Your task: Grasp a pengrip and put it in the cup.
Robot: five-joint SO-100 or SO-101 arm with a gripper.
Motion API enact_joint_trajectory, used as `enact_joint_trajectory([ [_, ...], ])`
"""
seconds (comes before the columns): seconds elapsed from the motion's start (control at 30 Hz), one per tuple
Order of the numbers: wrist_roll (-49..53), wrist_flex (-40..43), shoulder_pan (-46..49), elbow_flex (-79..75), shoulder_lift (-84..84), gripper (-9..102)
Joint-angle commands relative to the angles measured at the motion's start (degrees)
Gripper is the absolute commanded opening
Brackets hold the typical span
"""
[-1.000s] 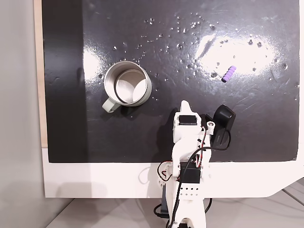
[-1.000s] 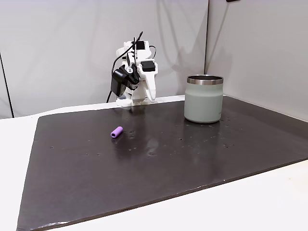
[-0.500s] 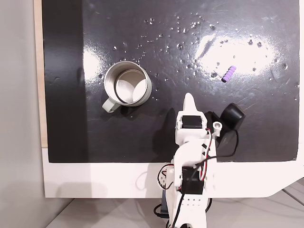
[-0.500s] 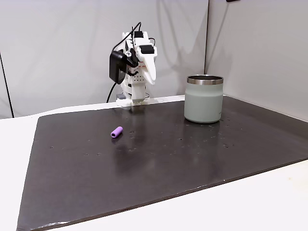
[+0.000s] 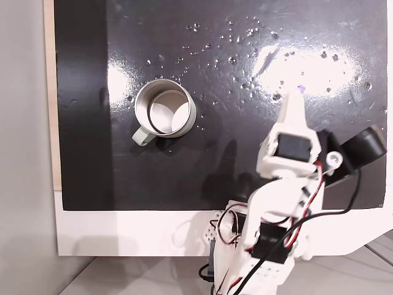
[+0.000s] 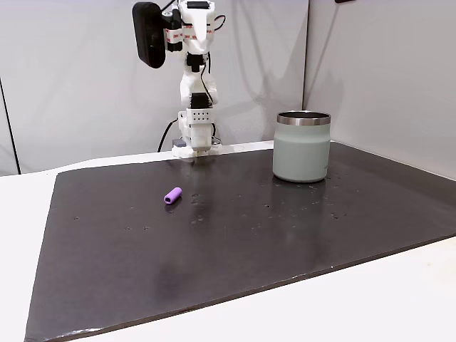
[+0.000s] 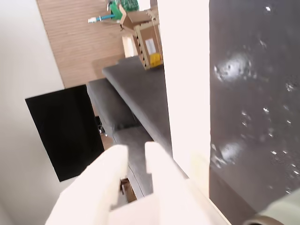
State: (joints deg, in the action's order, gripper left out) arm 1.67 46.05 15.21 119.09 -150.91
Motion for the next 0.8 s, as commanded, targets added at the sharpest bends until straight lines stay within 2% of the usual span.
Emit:
enact_joint_trajectory([
  [0.0,0.88,-2.02,0.79,-13.27,9.32,0],
  [0.23,1.41,1.76,0.18,-30.15,24.43,0],
  [0.5,0.62,18.72,2.46,-50.89,44.12,0],
  [0.77,0.18,30.5,5.01,-69.43,59.94,0],
])
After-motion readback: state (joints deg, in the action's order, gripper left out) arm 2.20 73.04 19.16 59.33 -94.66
